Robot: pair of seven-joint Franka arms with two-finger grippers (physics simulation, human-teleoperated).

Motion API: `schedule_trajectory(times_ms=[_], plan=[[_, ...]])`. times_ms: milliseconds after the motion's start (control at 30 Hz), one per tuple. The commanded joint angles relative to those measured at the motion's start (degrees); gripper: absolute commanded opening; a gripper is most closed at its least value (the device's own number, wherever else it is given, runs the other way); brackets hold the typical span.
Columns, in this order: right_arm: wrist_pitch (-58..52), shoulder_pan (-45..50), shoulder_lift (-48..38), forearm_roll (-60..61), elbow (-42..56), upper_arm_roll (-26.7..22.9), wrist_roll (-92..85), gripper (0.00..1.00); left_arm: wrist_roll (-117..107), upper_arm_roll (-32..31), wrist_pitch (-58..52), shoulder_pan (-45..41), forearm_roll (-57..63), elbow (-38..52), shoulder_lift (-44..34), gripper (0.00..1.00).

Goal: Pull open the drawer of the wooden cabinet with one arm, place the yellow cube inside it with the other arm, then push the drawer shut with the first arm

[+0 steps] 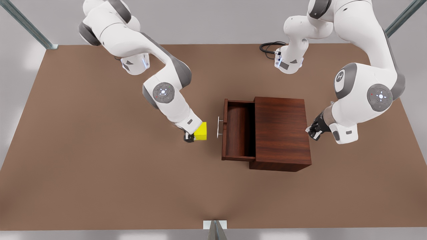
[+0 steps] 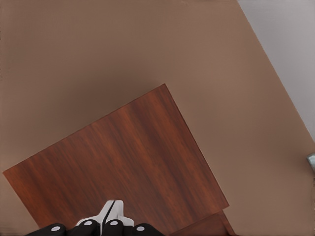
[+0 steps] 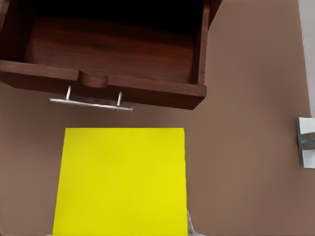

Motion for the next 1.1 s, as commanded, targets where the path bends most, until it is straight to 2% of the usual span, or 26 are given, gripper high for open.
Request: schedule_trajectory(times_ms=[0, 67, 167, 233, 367, 400, 533, 567, 600, 700, 767, 867, 1000, 1067], plan=[[-2.0, 3.0, 2.2, -1.6, 3.3, -0.3, 48.0, 0.73, -17.0, -0.1, 0.1, -0.2, 0.0, 0.0, -0.1, 0.21], [-2.1, 6.6, 5.6, -3.1, 8.3, -0.5, 55.0, 0.73, -17.0, 0.0, 0.1, -0.5, 0.1, 0.0, -0.1, 0.21], [-1.2, 9.3, 7.2, -3.2, 9.0, -0.7, 57.4, 0.73, -17.0, -0.1, 0.1, -0.5, 0.1, 0.0, -0.1, 0.21], [-0.9, 15.1, 7.9, -3.4, 10.1, -4.6, 59.5, 0.73, -17.0, 0.0, 0.1, -0.5, 0.0, 0.0, -0.1, 0.21], [2.2, 18.5, 11.6, -3.6, 13.3, -5.8, 61.3, 0.73, -17.7, 0.0, 0.1, -0.5, -0.1, 0.0, -0.1, 0.21], [2.9, 20.8, 13.1, -3.5, 15.4, -7.9, 61.6, 0.73, -17.7, 0.0, 0.1, -0.5, -0.1, 0.0, -0.1, 0.21], [6.1, 22.8, 14.8, -3.5, 15.5, -8.7, 63.7, 0.76, -17.7, 0.0, 0.1, -0.5, -0.3, 0.0, -0.1, 0.21], [7.1, 22.9, 15.2, -3.5, 15.5, -8.8, 63.9, 0.83, -17.7, 0.0, 0.1, -0.5, -0.3, 0.0, -0.1, 0.21], [7.2, 22.9, 15.5, -3.5, 15.7, -8.8, 63.9, 1.0, -17.7, 0.0, 0.1, -0.4, -0.2, 0.0, -0.1, 0.21], [7.4, 25.4, 16.0, -3.5, 15.9, -10.6, 63.9, 1.0, -17.7, 0.0, 0.1, -0.4, -0.3, 0.0, -0.1, 0.21], [2.9, 20.3, 11.6, -3.2, 15.0, -10.7, 64.8, 1.0, -17.8, -0.1, 0.0, -0.7, -0.2, 0.0, -0.1, 0.21], [-5.2, 5.1, 2.0, -3.3, 11.4, -9.9, 64.5, 1.0, -33.1, -0.4, 2.7, -8.6, -0.2, 0.5, -0.1, 0.21], [-17.0, -6.5, -5.2, -3.3, 11.2, -9.9, 63.0, 1.0, -57.8, -0.2, 19.9, -20.3, -6.1, 0.5, 3.4, 0.21], [-18.1, -11.4, -11.2, -3.0, 5.1, -9.9, 61.2, 1.0, -67.4, -0.2, 27.7, -24.1, -5.9, 0.5, 6.2, 0.21]])
